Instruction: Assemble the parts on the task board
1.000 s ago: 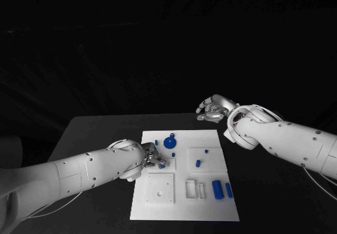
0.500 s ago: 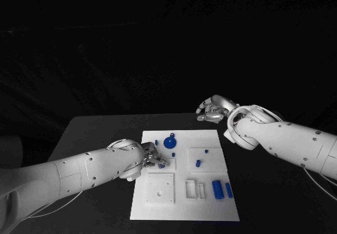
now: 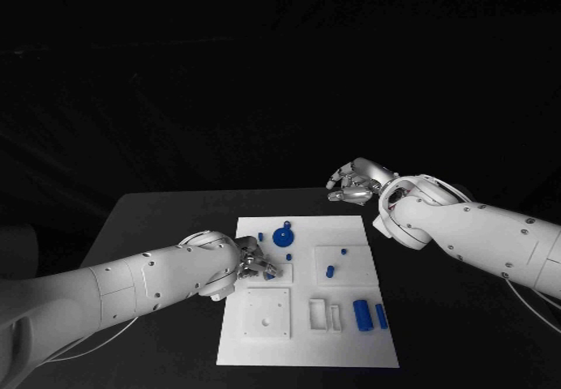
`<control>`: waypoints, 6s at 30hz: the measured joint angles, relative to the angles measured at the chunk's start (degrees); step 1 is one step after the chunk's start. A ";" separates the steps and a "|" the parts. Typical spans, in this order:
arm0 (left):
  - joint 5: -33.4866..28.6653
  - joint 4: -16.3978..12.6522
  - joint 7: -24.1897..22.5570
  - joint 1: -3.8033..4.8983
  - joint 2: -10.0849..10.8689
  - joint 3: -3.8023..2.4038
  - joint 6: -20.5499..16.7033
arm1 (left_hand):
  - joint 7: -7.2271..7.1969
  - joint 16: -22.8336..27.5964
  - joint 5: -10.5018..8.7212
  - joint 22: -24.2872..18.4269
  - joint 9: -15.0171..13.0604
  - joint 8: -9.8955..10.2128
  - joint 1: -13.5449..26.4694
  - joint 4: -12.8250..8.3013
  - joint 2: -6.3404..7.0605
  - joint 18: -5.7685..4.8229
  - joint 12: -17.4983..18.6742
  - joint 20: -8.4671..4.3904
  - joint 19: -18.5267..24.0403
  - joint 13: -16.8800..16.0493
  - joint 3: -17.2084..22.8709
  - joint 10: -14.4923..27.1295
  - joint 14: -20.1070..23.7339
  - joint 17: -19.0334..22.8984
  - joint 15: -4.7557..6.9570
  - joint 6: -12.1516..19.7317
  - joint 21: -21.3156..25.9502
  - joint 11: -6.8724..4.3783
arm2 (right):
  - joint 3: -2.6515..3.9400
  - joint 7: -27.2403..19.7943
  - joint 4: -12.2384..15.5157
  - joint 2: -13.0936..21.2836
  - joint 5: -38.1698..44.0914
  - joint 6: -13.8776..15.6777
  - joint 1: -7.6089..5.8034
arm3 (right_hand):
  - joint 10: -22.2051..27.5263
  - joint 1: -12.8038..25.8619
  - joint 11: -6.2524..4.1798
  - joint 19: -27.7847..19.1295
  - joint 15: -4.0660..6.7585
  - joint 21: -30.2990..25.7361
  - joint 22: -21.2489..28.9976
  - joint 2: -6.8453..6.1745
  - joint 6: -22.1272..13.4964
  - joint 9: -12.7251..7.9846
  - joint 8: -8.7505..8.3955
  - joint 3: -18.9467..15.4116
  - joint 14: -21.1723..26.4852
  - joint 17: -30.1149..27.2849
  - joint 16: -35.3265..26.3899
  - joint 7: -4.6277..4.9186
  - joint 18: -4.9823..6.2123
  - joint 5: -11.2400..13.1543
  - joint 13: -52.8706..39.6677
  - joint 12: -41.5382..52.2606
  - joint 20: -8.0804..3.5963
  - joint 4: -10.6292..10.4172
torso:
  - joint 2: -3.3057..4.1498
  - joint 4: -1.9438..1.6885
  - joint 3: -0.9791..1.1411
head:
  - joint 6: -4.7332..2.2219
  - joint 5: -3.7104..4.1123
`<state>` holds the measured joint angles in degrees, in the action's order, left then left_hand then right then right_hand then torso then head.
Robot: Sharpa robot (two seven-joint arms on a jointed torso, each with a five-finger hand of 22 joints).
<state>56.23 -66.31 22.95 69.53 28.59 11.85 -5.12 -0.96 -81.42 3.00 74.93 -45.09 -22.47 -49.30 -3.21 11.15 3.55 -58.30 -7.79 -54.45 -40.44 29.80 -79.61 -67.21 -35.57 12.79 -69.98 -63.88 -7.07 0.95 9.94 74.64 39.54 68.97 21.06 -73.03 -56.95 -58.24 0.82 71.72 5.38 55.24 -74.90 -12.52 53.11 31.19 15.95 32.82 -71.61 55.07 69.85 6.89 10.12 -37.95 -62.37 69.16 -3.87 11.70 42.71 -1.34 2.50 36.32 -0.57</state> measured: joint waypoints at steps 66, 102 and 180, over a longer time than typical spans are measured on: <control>-31.59 -8.00 -21.70 0.60 8.65 -4.12 5.84 | 2.61 0.00 0.04 -0.03 0.53 7.01 -4.39 -7.43 -9.67 -0.01 0.00 0.41 1.63 1.07 -2.52 1.43 1.78 0.39 -2.53 7.49 1.19 2.90 | -3.74 -8.40 7.07 0.57 -0.34 -3.10 3.23 | 0.88 -3.42 1.07 -0.52 -0.82 -0.01 -0.02 1.44 -1.91 -0.82 -2.20 -0.86 0.82 0.02 0.03 0.70 0.00 13.99 0.48 0.99 0.08 4.83 | -0.01 0.02 -0.04 | -2.14 0.48; -35.14 -8.32 -27.03 0.56 9.13 -4.07 9.82 | 3.61 0.00 -0.42 0.00 0.05 7.00 -5.06 -7.38 -10.34 -0.01 -0.23 0.62 1.83 1.06 -2.26 1.83 2.44 0.33 -3.31 8.49 1.34 3.30 | -4.75 -13.42 10.79 0.59 2.57 -4.85 3.59 | 1.55 -1.57 0.46 -1.43 -0.45 0.00 -0.01 4.76 -0.29 -1.67 -0.79 -1.59 1.27 0.15 0.03 -0.81 0.01 23.34 1.13 1.55 0.40 2.91 | 0.01 0.01 0.02 | -2.09 0.49; -35.75 -8.20 -25.42 0.51 9.22 -4.02 9.43 | 3.23 -0.22 0.05 -0.03 -0.16 8.34 -2.10 -6.62 -5.87 -0.01 -0.89 0.41 2.03 1.49 1.10 2.46 2.64 0.46 -3.07 8.53 1.33 3.08 | -4.76 -6.07 12.46 0.19 8.54 -1.34 4.28 | -2.35 4.56 -3.79 0.56 3.29 2.44 -0.02 4.22 7.74 2.83 3.96 1.66 -1.10 0.84 1.26 -5.55 2.37 20.79 1.32 2.93 -0.35 1.16 | 0.01 0.06 0.06 | -2.13 0.73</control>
<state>20.48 -74.50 -2.47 70.04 37.81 7.83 4.31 2.27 -81.65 3.05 74.90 -45.25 -14.13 -51.41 -9.83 5.28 3.54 -59.19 -7.38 -52.42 -38.94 30.90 -77.16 -64.57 -35.11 9.72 -61.46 -62.55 -3.99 -3.81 3.87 87.10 39.73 77.50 19.72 -68.76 -59.30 -53.68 -2.97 72.28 8.67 57.68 -74.93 -8.30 60.86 34.03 19.91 34.48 -72.71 55.91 71.12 1.33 12.49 -17.15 -61.05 72.09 -4.22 12.86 42.72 -1.28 2.56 34.19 0.16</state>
